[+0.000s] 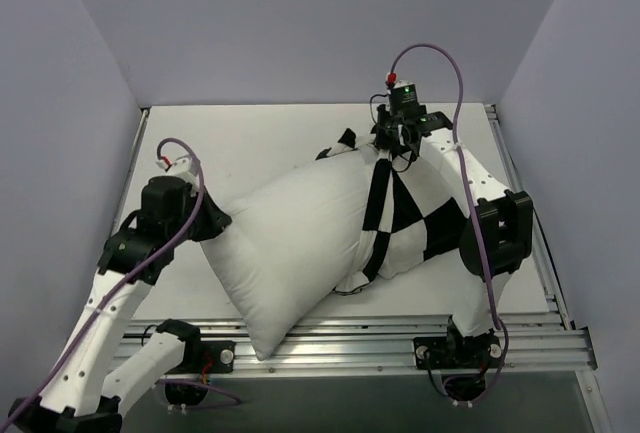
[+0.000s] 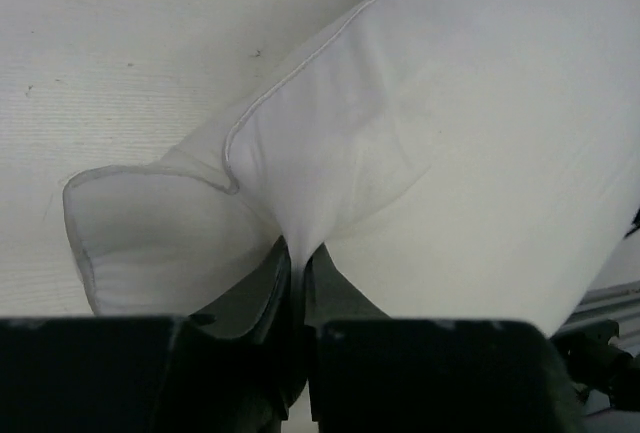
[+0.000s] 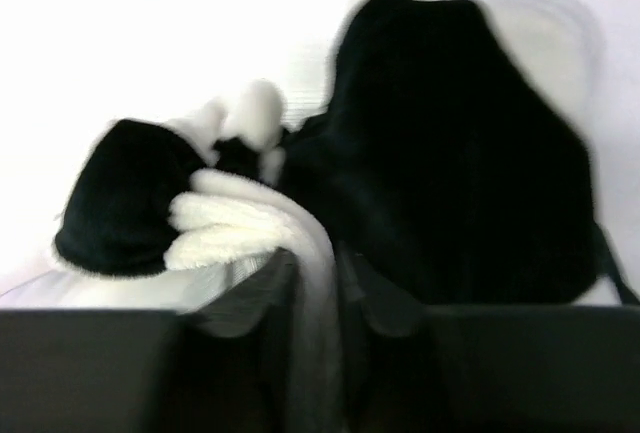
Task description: Remove the pillowcase from the pillow
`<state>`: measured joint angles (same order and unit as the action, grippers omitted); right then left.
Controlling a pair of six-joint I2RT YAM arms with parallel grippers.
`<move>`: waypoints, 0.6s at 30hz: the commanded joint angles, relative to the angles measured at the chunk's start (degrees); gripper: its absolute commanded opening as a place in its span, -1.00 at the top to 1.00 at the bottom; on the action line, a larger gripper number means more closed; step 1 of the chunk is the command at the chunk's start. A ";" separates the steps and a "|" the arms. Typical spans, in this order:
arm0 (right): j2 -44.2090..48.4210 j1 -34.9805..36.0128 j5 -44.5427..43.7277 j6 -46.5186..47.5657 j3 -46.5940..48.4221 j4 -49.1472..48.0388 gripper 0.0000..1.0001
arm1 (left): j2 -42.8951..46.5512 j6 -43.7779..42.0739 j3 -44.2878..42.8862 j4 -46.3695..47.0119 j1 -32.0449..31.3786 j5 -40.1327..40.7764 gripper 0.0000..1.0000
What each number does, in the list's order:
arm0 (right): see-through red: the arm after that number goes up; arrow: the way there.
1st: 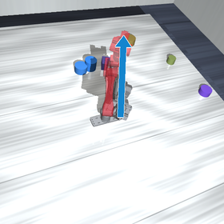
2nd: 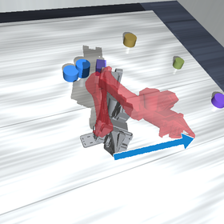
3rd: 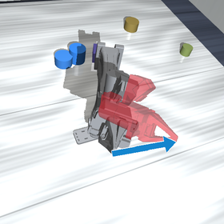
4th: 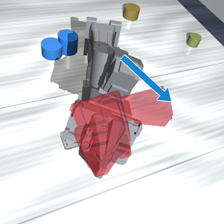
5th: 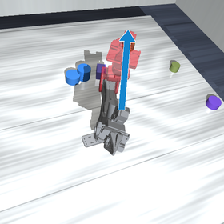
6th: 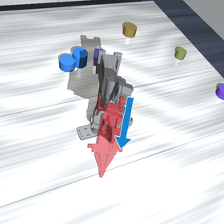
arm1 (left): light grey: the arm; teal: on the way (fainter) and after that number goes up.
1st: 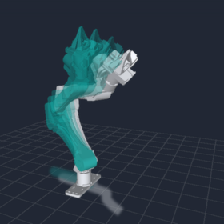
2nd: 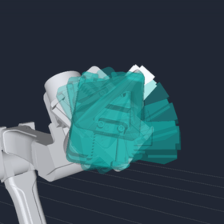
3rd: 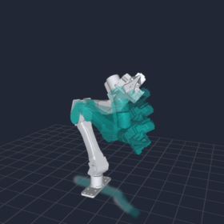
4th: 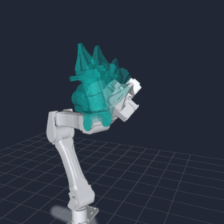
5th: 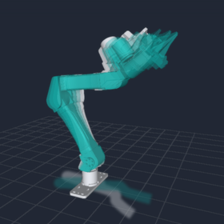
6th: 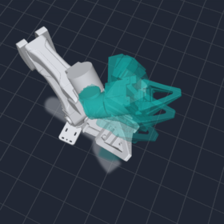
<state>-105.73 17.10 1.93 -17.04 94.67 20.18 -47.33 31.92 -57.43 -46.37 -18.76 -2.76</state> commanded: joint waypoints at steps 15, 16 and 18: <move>25.82 4.87 -0.79 -0.45 -11.42 -4.45 -0.93 | -13.57 -26.37 -18.69 14.55 -24.02 0.57 -0.88; 29.15 4.87 -0.79 -0.80 -13.09 -4.54 -0.94 | -14.01 -27.08 -17.81 14.90 -25.78 0.31 -0.88; 32.42 4.87 -0.97 -1.68 -18.09 -4.28 -0.96 | -15.77 -27.26 -16.84 16.48 -29.22 0.65 -0.88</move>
<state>-77.21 21.47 2.22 -17.04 82.15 15.62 -60.49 9.41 -75.68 -33.08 -44.84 -2.61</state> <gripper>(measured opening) 0.974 0.941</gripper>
